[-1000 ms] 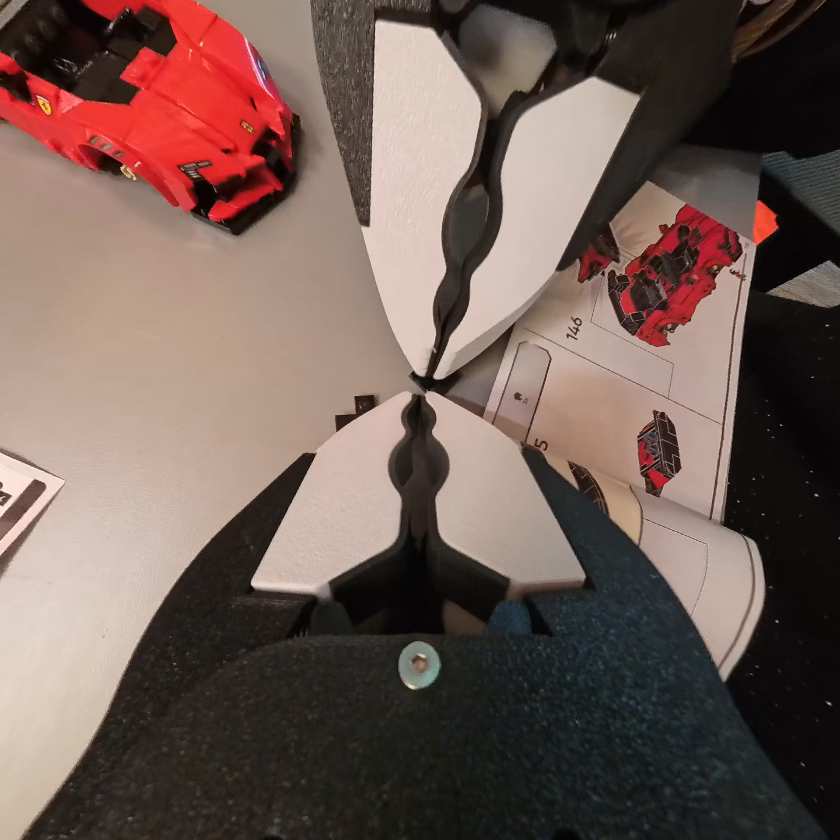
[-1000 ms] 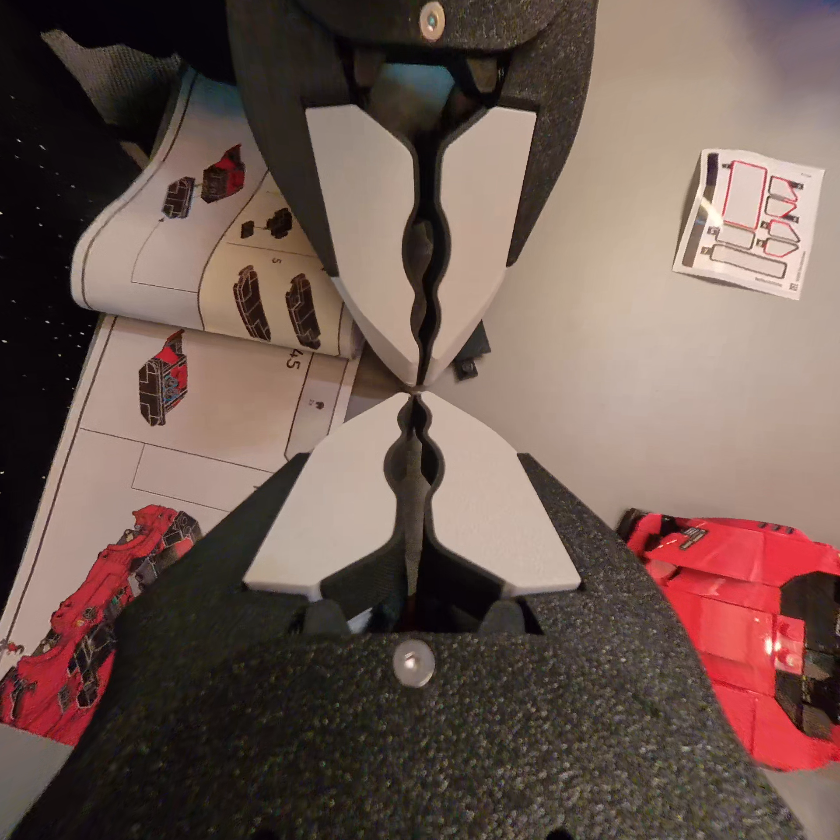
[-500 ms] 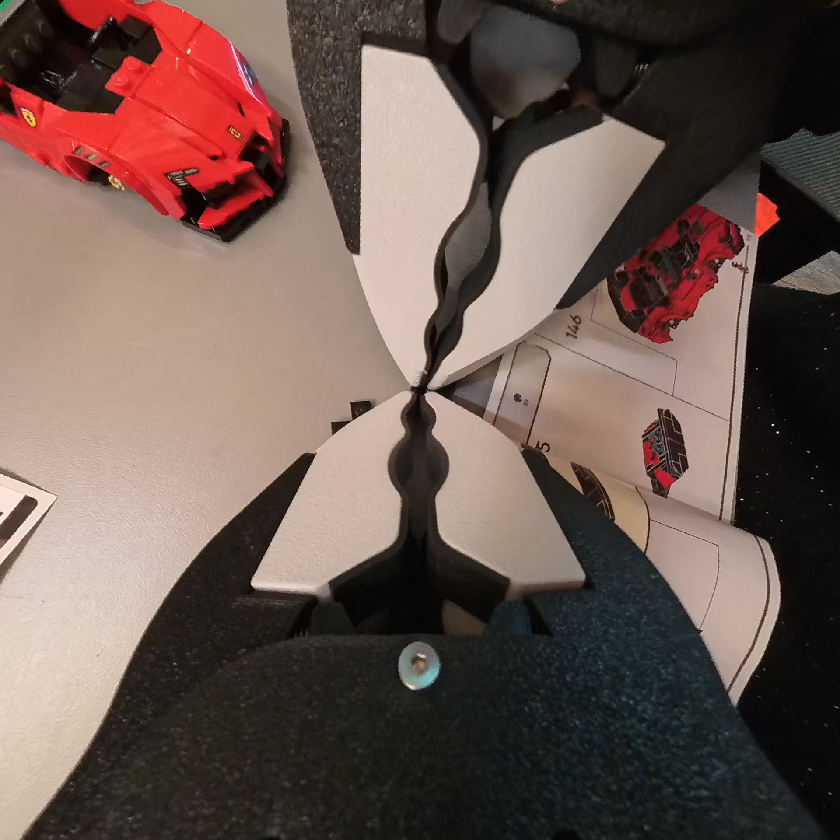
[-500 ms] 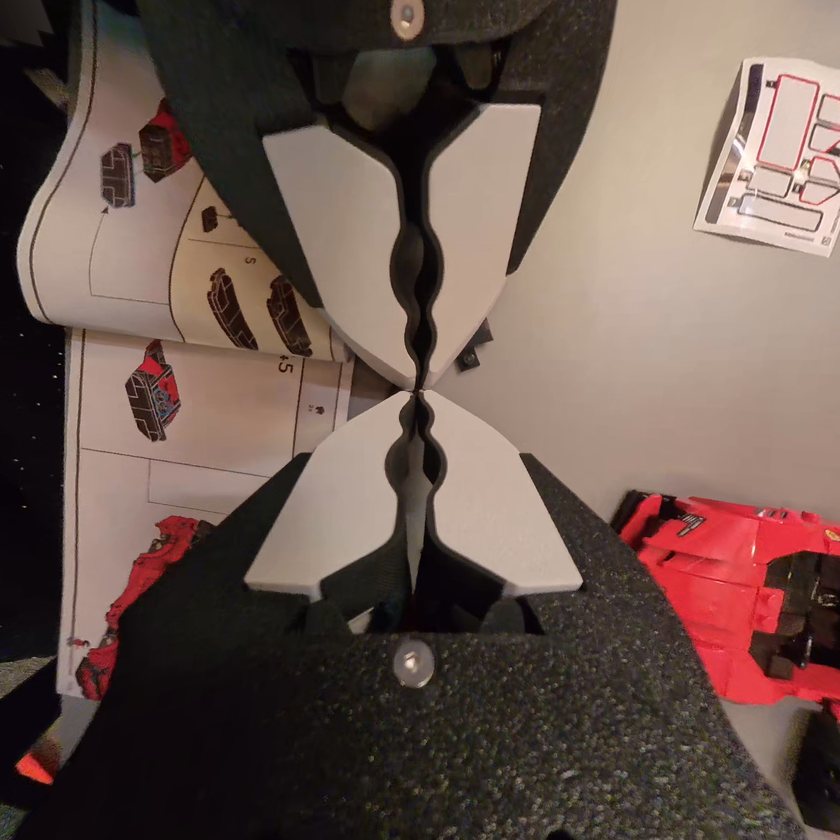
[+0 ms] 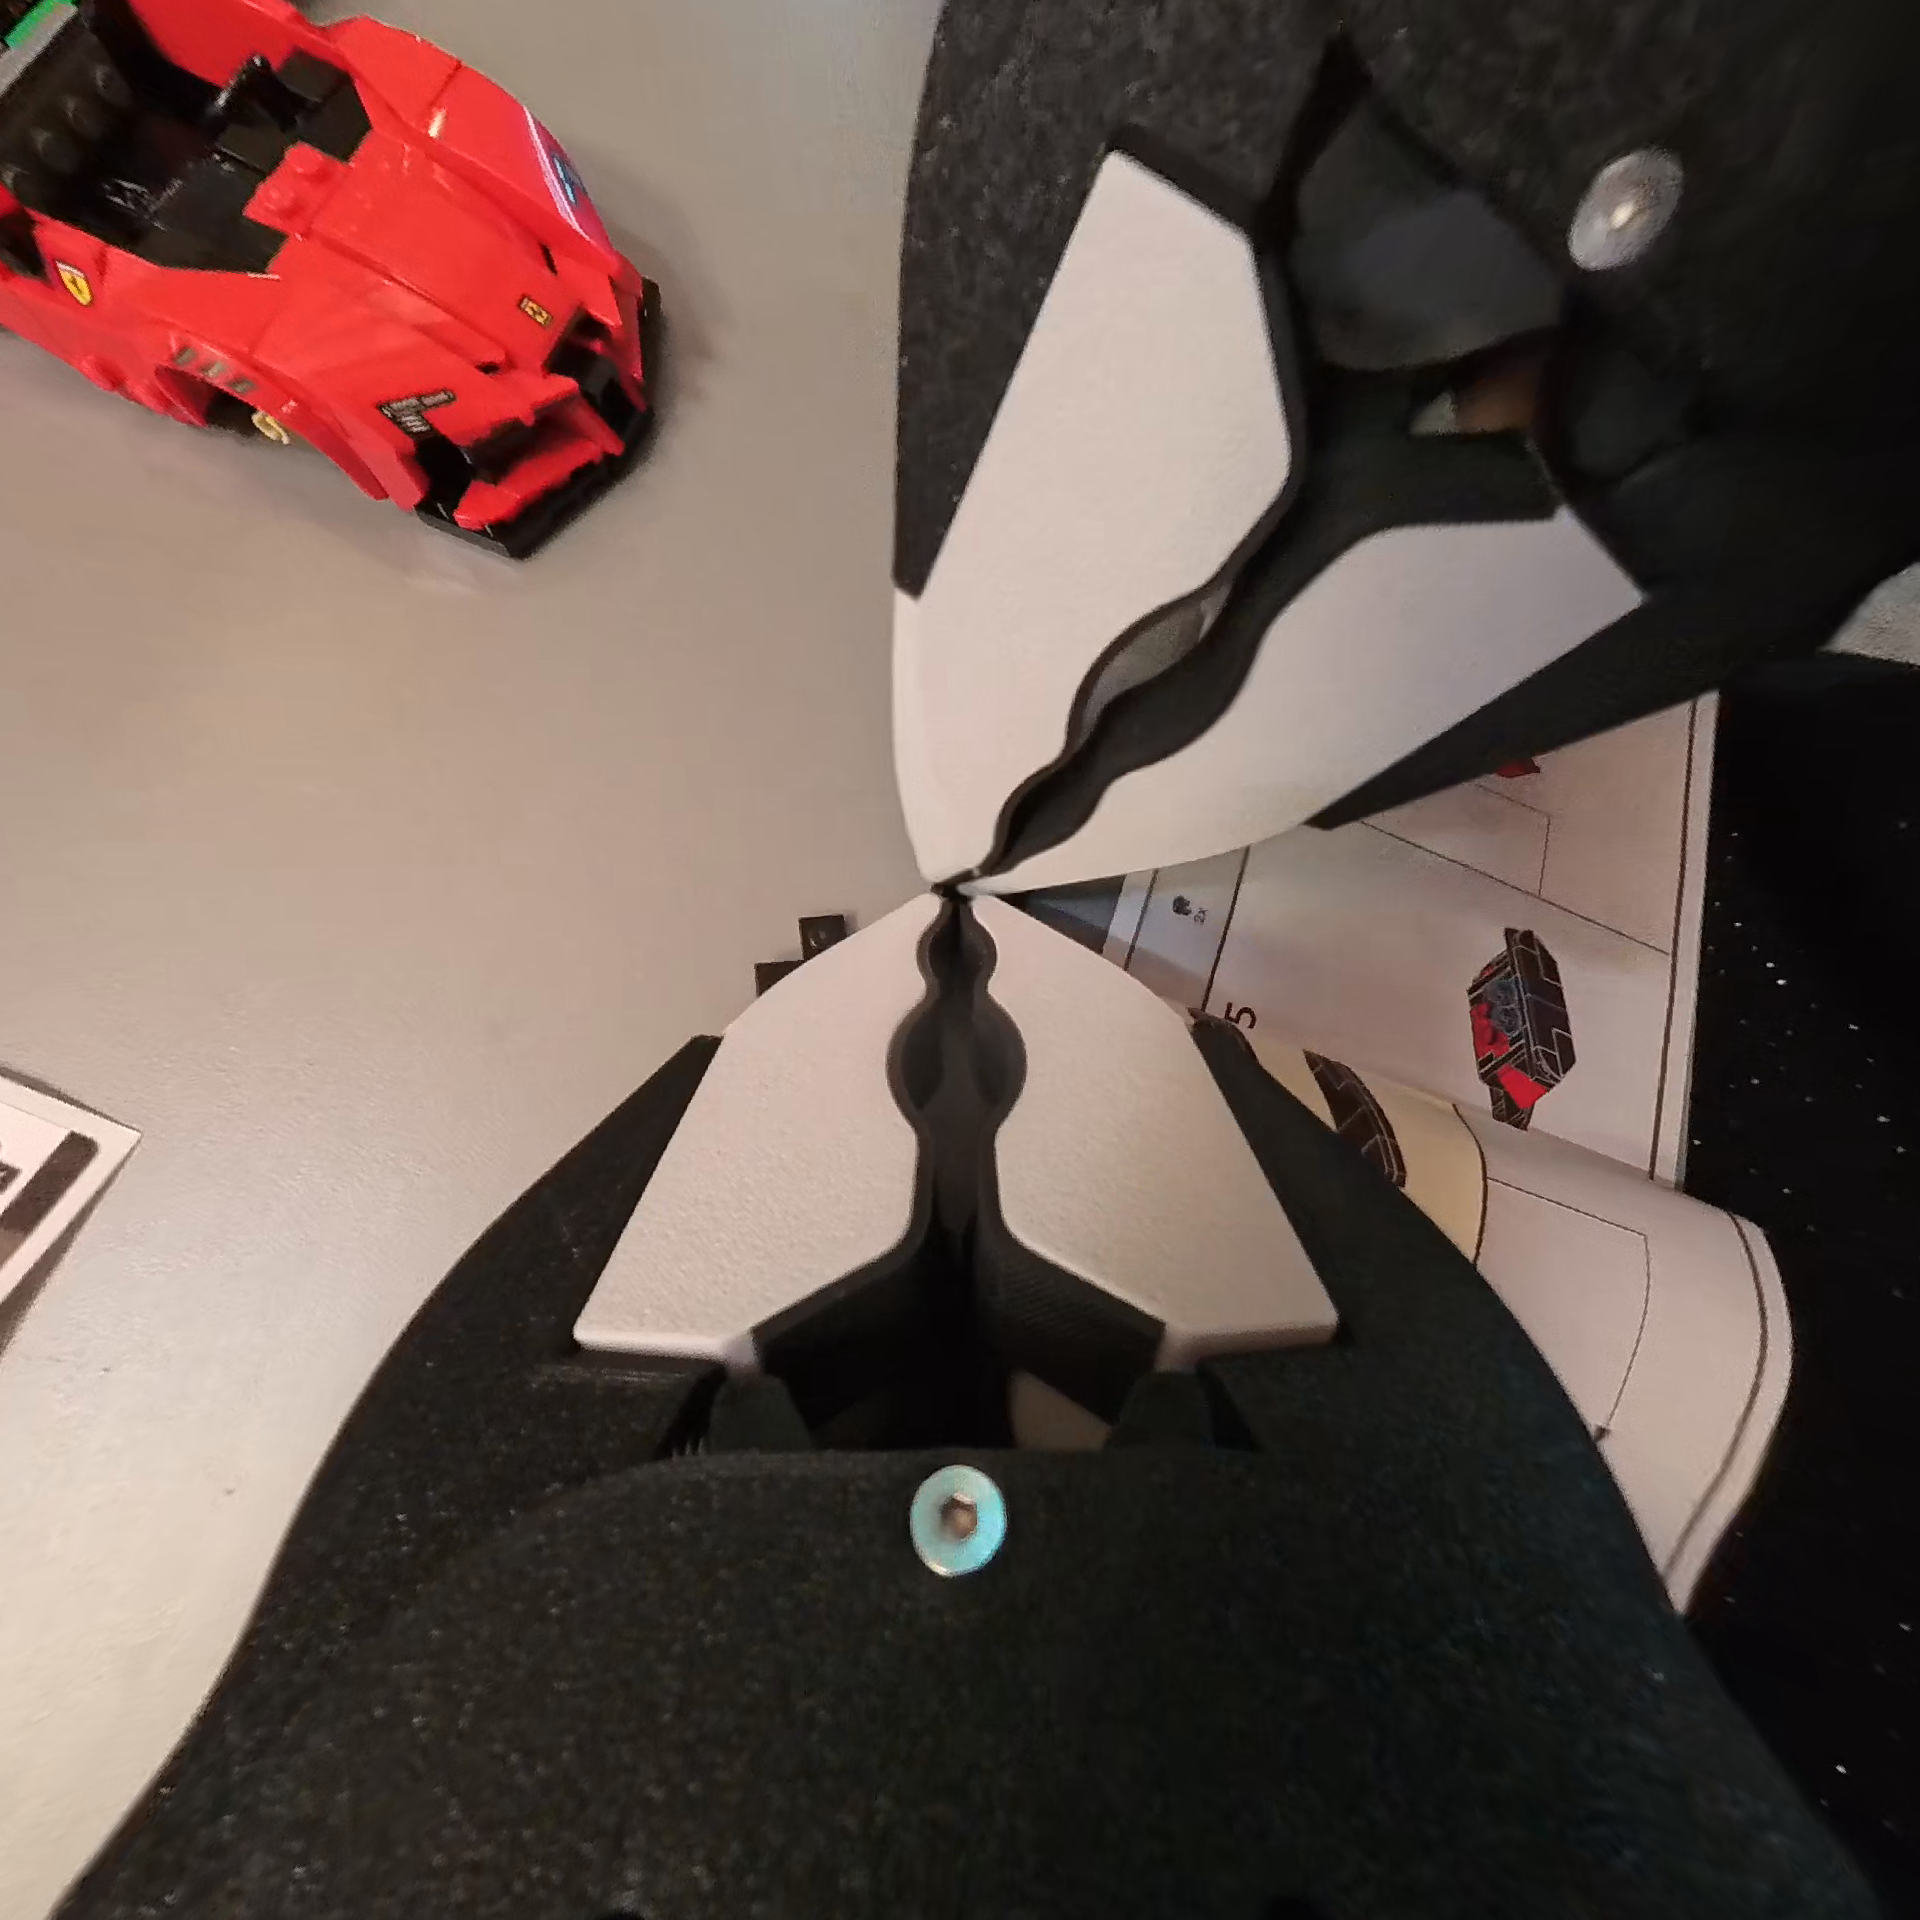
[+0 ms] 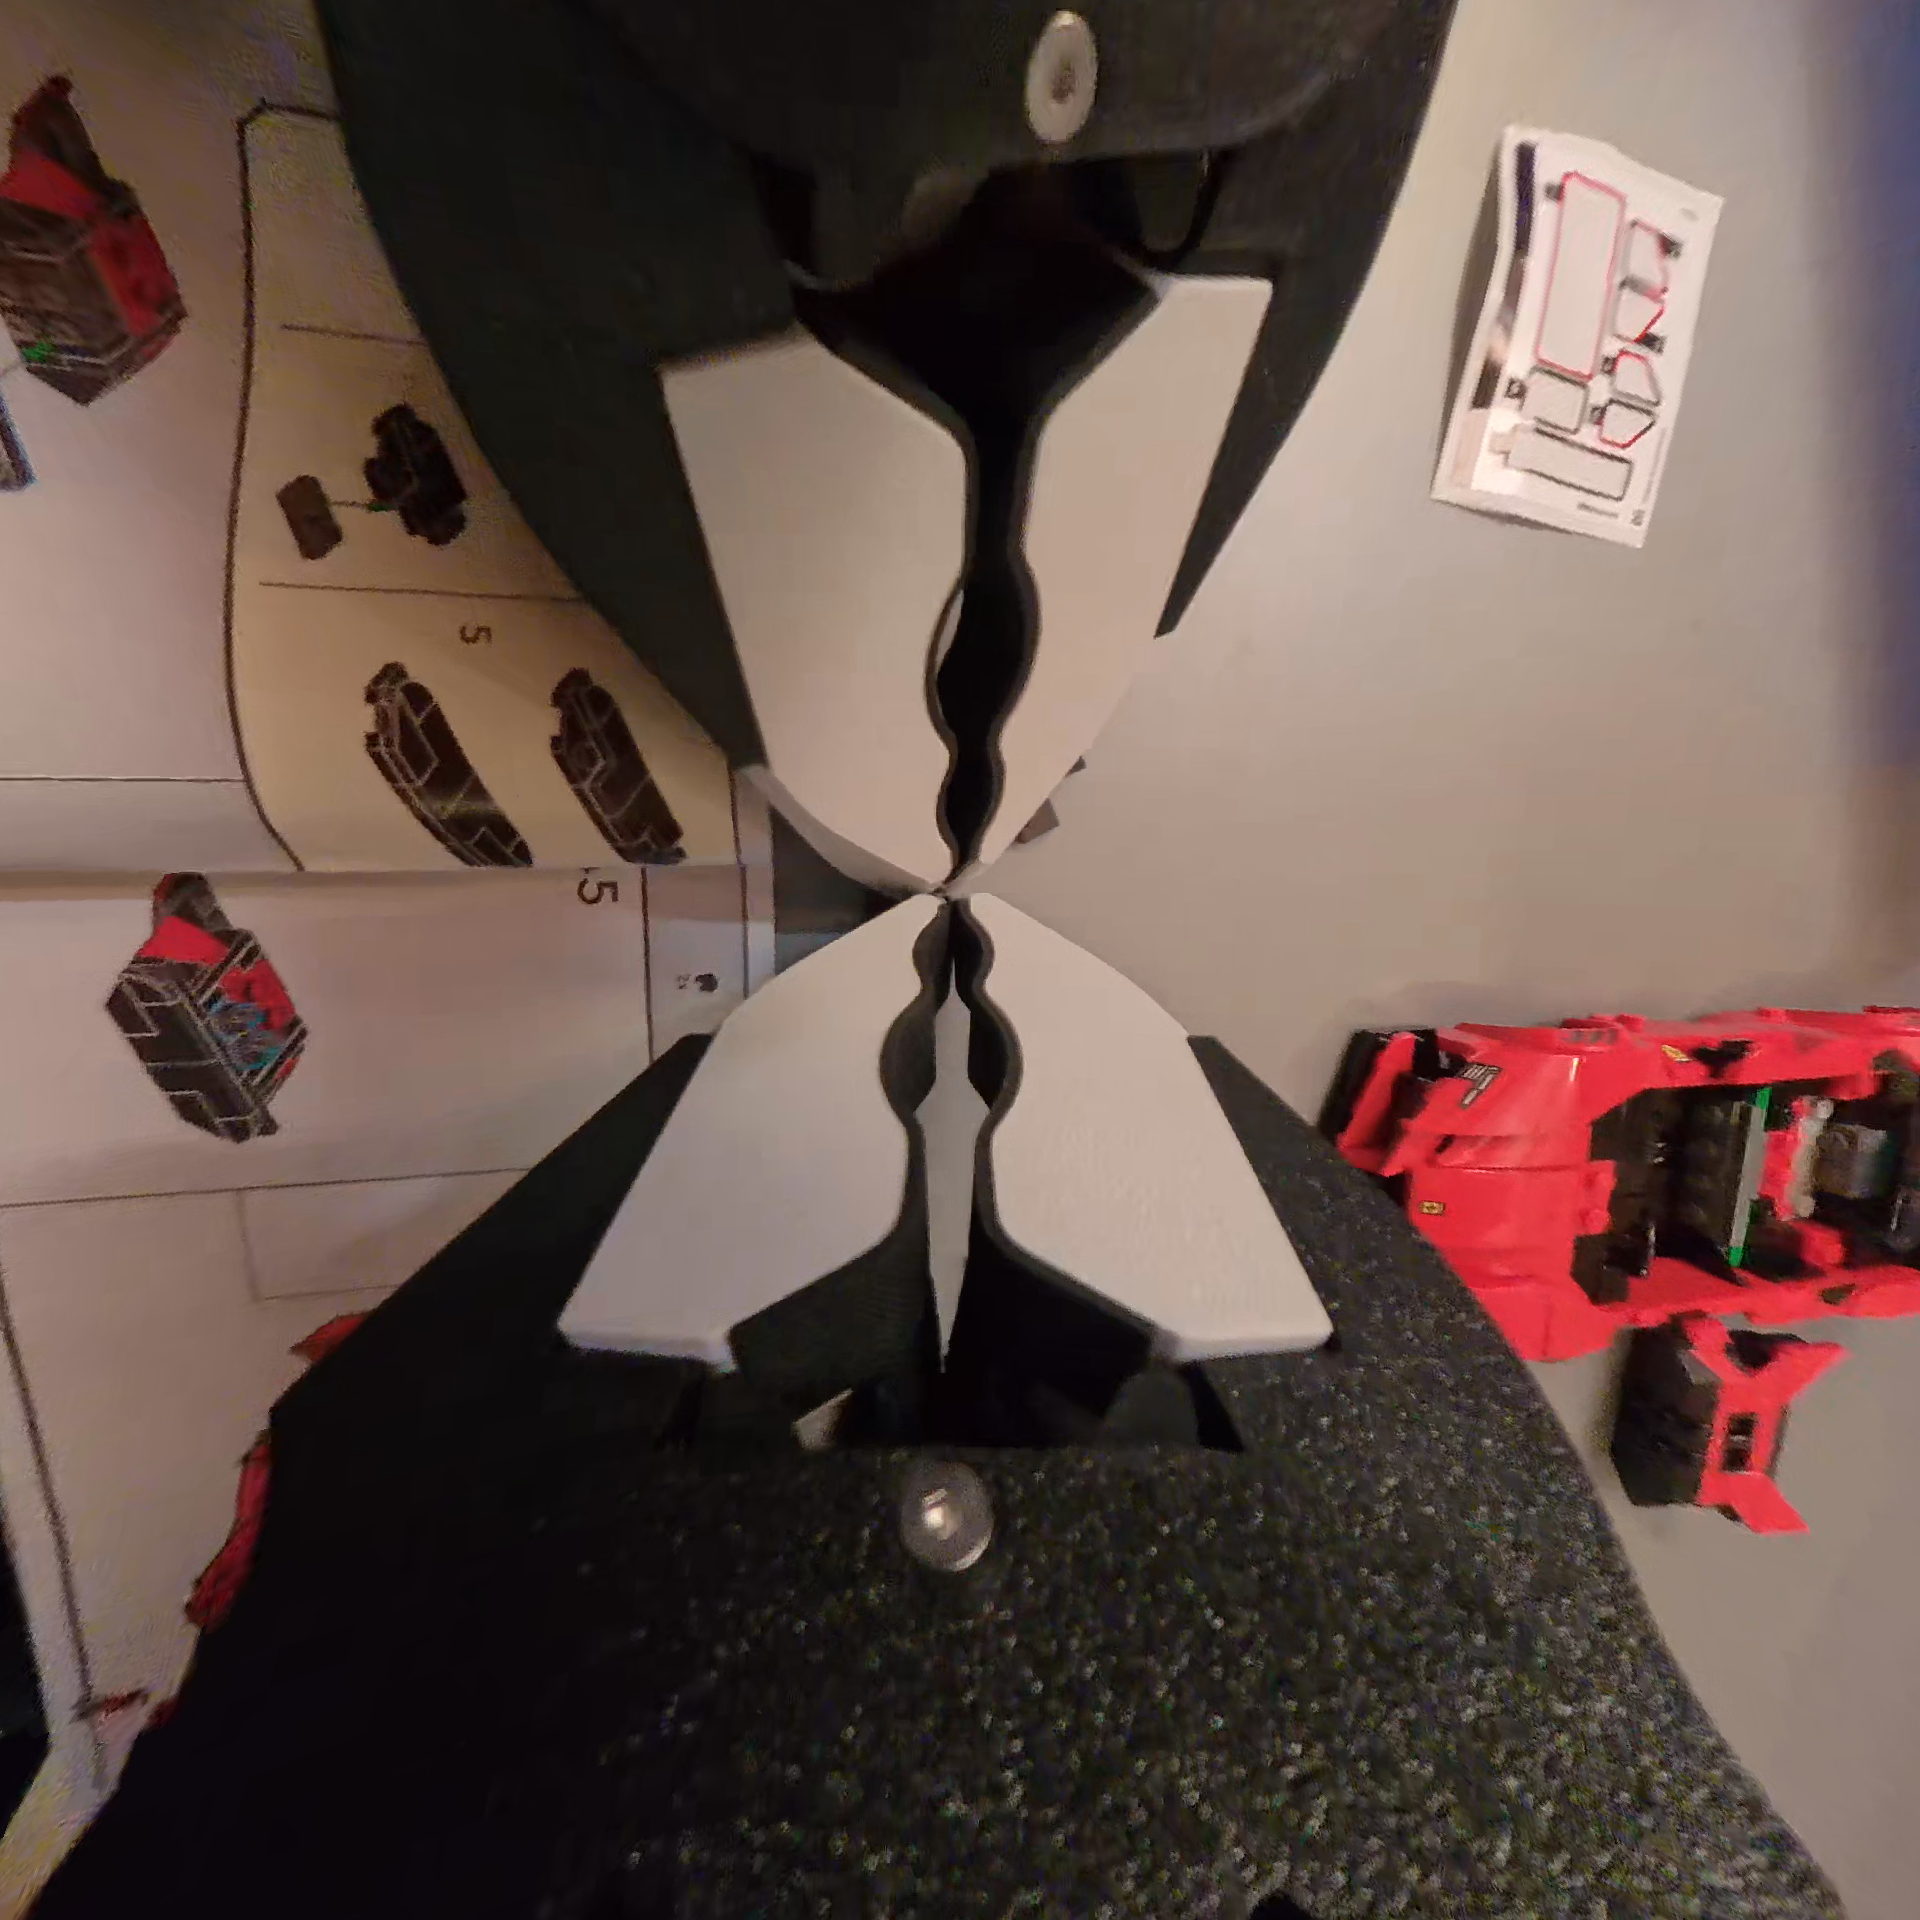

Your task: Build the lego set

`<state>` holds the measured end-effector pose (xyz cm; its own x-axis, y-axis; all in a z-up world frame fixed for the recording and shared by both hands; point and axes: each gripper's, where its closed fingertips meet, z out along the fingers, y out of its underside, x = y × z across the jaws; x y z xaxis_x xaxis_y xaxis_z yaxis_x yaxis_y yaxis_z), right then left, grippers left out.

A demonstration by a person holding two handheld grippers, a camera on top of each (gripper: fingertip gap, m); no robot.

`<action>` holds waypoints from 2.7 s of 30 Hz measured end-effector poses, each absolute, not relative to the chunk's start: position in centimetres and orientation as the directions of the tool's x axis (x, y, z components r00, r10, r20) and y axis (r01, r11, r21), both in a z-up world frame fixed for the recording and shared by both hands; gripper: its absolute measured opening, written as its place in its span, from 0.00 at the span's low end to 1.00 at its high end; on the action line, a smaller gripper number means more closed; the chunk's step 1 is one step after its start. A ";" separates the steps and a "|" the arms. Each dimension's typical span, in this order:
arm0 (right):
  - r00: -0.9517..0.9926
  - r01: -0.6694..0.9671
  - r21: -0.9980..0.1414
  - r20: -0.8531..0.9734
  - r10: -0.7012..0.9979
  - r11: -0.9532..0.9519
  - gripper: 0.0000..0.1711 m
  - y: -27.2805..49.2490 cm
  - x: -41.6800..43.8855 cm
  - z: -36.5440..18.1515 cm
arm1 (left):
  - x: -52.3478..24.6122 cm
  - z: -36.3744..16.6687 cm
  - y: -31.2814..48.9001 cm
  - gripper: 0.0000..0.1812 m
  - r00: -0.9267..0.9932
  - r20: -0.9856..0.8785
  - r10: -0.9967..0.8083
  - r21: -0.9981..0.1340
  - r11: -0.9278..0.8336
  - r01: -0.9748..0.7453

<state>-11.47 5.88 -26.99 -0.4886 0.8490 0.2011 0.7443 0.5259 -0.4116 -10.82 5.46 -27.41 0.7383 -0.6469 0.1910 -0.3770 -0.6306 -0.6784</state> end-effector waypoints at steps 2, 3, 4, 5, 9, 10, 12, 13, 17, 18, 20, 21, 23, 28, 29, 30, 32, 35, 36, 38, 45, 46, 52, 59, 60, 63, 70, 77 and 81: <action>-0.453 0.754 -0.466 0.142 0.880 0.463 0.00 6.4 -11.4 -26.9 | -10.8 -27.0 5.4 0.00 0.736 0.207 -0.644 -0.684 -0.633 -0.363; -0.426 0.757 -0.504 0.103 0.899 0.416 0.00 6.6 -11.4 -26.5 | -10.9 -26.8 5.4 0.00 0.735 0.209 -0.645 -0.687 -0.632 -0.359; -0.416 0.744 -0.547 0.071 0.906 0.385 0.10 6.7 -11.3 -26.0 | -10.9 -26.6 5.2 0.00 0.736 0.206 -0.645 -0.689 -0.630 -0.359; -0.409 0.736 -0.570 0.055 0.911 0.365 0.20 7.0 -11.1 -25.6 | -11.0 -26.4 5.1 0.00 0.735 0.203 -0.647 -0.691 -0.626 -0.360; -0.436 0.754 -0.536 0.025 0.900 0.380 0.19 8.1 -9.4 -26.3 | -10.7 -26.1 5.1 0.00 0.723 0.208 -0.659 -0.697 -0.618 -0.363; -0.438 0.755 -0.535 0.016 0.899 0.378 0.18 8.2 -9.2 -26.5 | -10.6 -26.1 5.2 0.00 0.721 0.206 -0.661 -0.697 -0.617 -0.367; -0.450 0.758 -0.533 -0.008 0.893 0.377 0.15 8.2 -8.9 -26.9 | -10.5 -26.1 5.3 0.00 0.717 0.209 -0.665 -0.687 -0.622 -0.376; -0.458 0.759 -0.524 -0.009 0.889 0.386 0.15 8.2 -8.7 -27.1 | -10.4 -26.3 5.3 0.00 0.715 0.209 -0.667 -0.679 -0.625 -0.385; -0.478 0.759 -0.499 0.009 0.878 0.418 0.13 8.2 -7.7 -27.4 | -10.2 -26.8 4.9 0.00 0.700 0.213 -0.681 -0.655 -0.632 -0.415; -0.476 0.758 -0.499 0.016 0.879 0.419 0.12 8.4 -7.6 -27.4 | -10.2 -26.9 4.9 0.00 0.700 0.213 -0.682 -0.653 -0.632 -0.417; -0.472 0.749 -0.520 0.016 0.882 0.410 0.10 8.4 -7.6 -27.4 | -10.0 -27.0 5.1 0.00 0.696 0.218 -0.685 -0.654 -0.631 -0.417; -0.470 0.748 -0.528 0.006 0.883 0.401 0.09 8.4 -7.6 -27.4 | -9.8 -27.0 5.2 0.00 0.693 0.222 -0.686 -0.654 -0.632 -0.417; -0.465 0.752 -0.532 -0.008 0.885 0.390 0.09 8.3 -7.5 -27.6 | -9.6 -27.1 5.5 0.00 0.690 0.222 -0.689 -0.654 -0.630 -0.419; -0.476 0.742 -0.566 -0.066 0.877 0.360 0.07 7.6 -7.3 -27.5 | -8.8 -27.1 6.3 0.00 0.674 0.181 -0.716 -0.664 -0.594 -0.453; -0.460 0.755 -0.574 -0.120 0.880 0.316 0.07 7.4 -7.3 -27.4 | -8.8 -27.0 6.4 0.00 0.673 0.174 -0.719 -0.663 -0.591 -0.459; -0.434 0.764 -0.594 -0.188 0.881 0.250 0.07 7.2 -7.4 -27.1 | -8.7 -26.8 6.5 0.00 0.673 0.171 -0.720 -0.667 -0.587 -0.458; -0.363 0.781 -0.622 -0.383 0.850 0.054 0.06 6.7 -7.7 -26.1 | -8.4 -26.0 6.6 0.00 0.652 0.170 -0.739 -0.702 -0.555 -0.447; -0.268 0.791 -0.575 -0.633 0.726 -0.209 0.07 6.6 -7.9 -24.5 | -8.0 -25.1 6.5 0.07 0.612 0.143 -0.778 -0.748 -0.490 -0.448; -0.260 0.785 -0.559 -0.688 0.677 -0.266 0.06 6.5 -7.9 -24.0 | -8.0 -24.9 6.6 0.08 0.608 0.117 -0.785 -0.761 -0.465 -0.454; -0.263 0.769 -0.517 -0.792 0.551 -0.375 0.07 6.2 -7.9 -22.5 | -8.2 -24.3 7.0 0.12 0.607 0.061 -0.793 -0.789 -0.411 -0.458; -0.442 0.464 -0.165 -0.894 -0.066 -0.871 0.06 9.1 -9.5 -13.7 | -9.3 -17.4 9.8 0.24 0.749 -0.218 -0.625 -0.948 -0.047 -0.315; -0.461 0.436 -0.123 -0.881 -0.104 -0.891 0.06 9.2 -9.6 -13.3 | -9.8 -16.2 10.1 0.23 0.780 -0.248 -0.575 -0.954 0.004 -0.300; -0.529 0.369 -0.039 -0.830 -0.176 -0.929 0.06 8.4 -10.0 -12.0 | -9.6 -13.4 9.9 0.15 0.788 -0.301 -0.537 -0.948 0.079 -0.309; -0.558 0.337 0.002 -0.805 -0.201 -0.942 0.06 8.2 -10.0 -11.9 | -9.6 -13.0 9.8 0.13 0.803 -0.273 -0.530 -0.958 0.075 -0.276; -0.558 0.330 0.006 -0.805 -0.201 -0.944 0.06 8.3 -10.0 -11.9 | -9.6 -13.1 9.8 0.12 0.805 -0.267 -0.530 -0.960 0.071 -0.271; -0.552 0.293 0.013 -0.814 -0.180 -0.956 0.06 8.7 -10.1 -12.5 | -9.6 -13.6 10.1 0.15 0.811 -0.247 -0.530 -0.963 0.040 -0.267; -0.565 0.244 0.054 -0.804 -0.187 -0.968 0.07 9.1 -10.0 -13.0 | -9.7 -13.7 10.7 0.13 0.834 -0.196 -0.515 -0.973 -0.005 -0.232; -0.583 0.230 0.090 -0.784 -0.212 -0.969 0.07 9.4 -9.7 -13.3 | -9.6 -14.2 11.2 0.16 0.848 -0.141 -0.511 -0.979 -0.056 -0.197; -0.604 0.253 0.117 -0.756 -0.251 -0.961 0.06 9.0 -9.6 -13.1 | -9.0 -14.1 11.2 0.13 0.837 -0.116 -0.535 -0.980 -0.073 -0.183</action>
